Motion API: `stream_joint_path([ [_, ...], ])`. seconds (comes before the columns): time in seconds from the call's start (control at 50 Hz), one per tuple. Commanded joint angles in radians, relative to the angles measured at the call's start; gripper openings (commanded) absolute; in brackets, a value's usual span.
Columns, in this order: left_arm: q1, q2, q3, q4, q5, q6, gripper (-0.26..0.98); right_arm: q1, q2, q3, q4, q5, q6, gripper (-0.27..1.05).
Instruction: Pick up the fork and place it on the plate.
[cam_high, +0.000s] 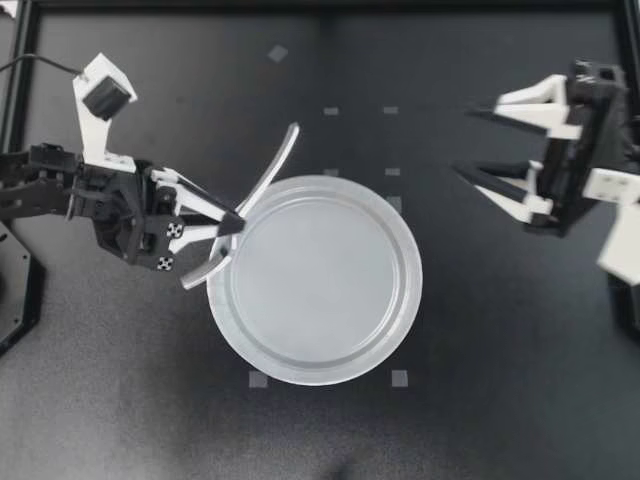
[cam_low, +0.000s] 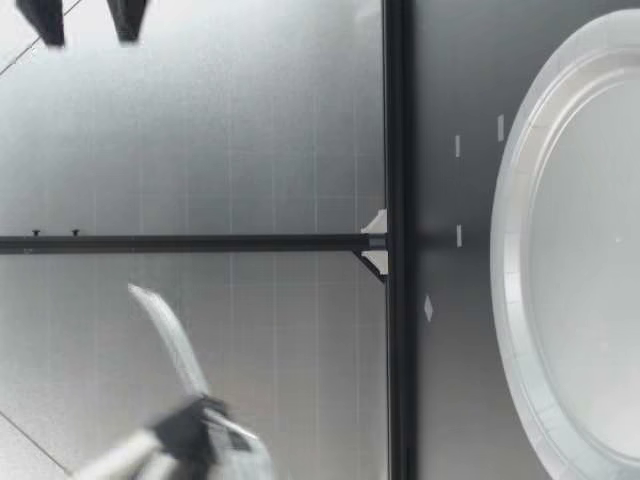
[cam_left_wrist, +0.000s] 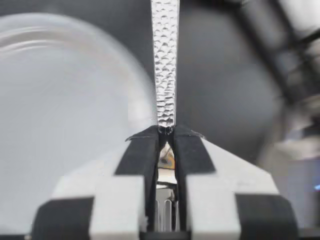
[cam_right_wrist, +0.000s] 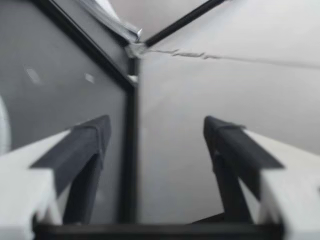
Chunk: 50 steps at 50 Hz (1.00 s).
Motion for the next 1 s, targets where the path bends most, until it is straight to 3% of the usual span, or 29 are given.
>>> stream_joint_path([
  [0.0,-0.029,-0.003,-0.055,-0.094,-0.038,0.002,-0.01,-0.009,0.063,-0.035,0.000,-0.061,-0.098,0.70],
  [0.2,-0.035,0.017,-0.115,-0.281,-0.041,-0.002,-0.01,-0.008,0.229,-0.080,0.005,-0.331,-0.459,0.69],
  [0.3,-0.035,0.034,-0.140,-0.333,-0.037,-0.002,-0.01,-0.008,0.310,-0.126,0.005,-0.462,-0.615,0.69],
  [0.4,-0.035,0.052,-0.160,-0.347,-0.035,-0.003,-0.01,-0.003,0.396,-0.176,0.005,-0.551,-0.706,0.69],
  [0.58,-0.035,0.066,-0.173,-0.348,-0.034,-0.003,-0.01,0.026,0.508,-0.250,0.002,-0.621,-0.709,0.69],
  [0.82,-0.035,0.067,-0.169,-0.348,-0.034,-0.003,-0.01,0.054,0.523,-0.265,0.002,-0.630,-0.710,0.68],
  [0.98,-0.035,0.078,-0.169,-0.348,-0.034,-0.003,-0.01,0.063,0.529,-0.267,0.000,-0.630,-0.716,0.59],
])
